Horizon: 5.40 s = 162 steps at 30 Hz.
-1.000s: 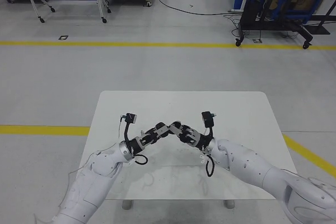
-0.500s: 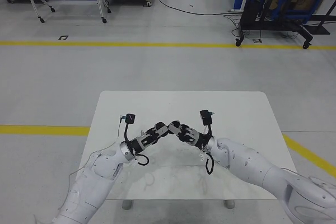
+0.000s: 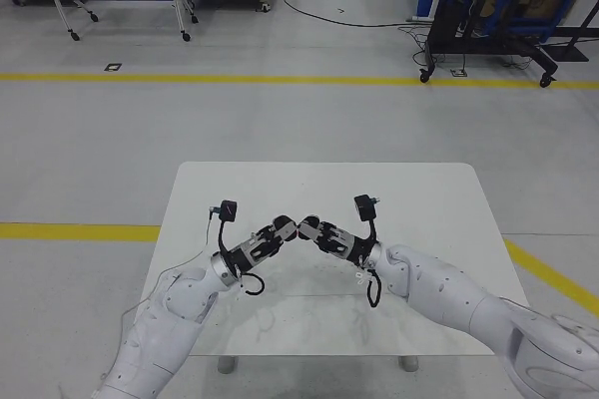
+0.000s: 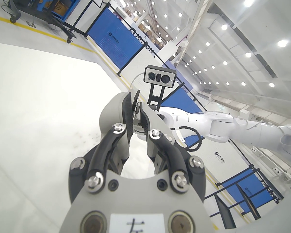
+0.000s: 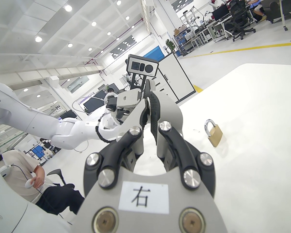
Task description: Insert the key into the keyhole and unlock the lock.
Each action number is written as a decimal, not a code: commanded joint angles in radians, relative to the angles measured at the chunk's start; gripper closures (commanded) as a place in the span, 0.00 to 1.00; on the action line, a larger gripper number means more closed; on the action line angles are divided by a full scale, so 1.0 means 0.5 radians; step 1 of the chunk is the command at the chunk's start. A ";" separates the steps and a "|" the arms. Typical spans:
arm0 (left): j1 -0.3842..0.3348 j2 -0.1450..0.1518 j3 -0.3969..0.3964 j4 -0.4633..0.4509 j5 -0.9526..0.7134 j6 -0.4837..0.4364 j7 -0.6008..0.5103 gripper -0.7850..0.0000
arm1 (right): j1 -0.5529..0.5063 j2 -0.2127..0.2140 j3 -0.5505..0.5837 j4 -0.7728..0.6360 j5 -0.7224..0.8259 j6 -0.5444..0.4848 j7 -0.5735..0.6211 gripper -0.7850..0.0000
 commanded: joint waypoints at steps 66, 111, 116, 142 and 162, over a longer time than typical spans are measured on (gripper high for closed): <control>0.202 0.099 -0.106 -0.373 0.268 0.124 -0.243 1.00 | -0.152 0.292 0.463 -0.394 1.192 0.000 2.051 1.00; 0.050 0.062 0.071 -0.159 1.838 1.284 -0.007 0.56 | -0.547 0.368 1.178 -0.467 0.907 0.000 1.876 1.00; 0.010 0.047 0.105 -0.128 1.841 1.305 -0.028 0.75 | -0.547 0.368 1.178 -0.467 0.907 0.000 1.876 1.00; -0.074 0.000 0.056 -0.034 1.606 1.350 -0.041 1.00 | -0.547 0.368 1.178 -0.467 0.907 0.000 1.876 1.00; -0.099 -0.035 -0.172 0.021 0.357 1.380 -0.308 1.00 | -0.602 0.344 1.202 -0.527 0.818 0.108 1.715 1.00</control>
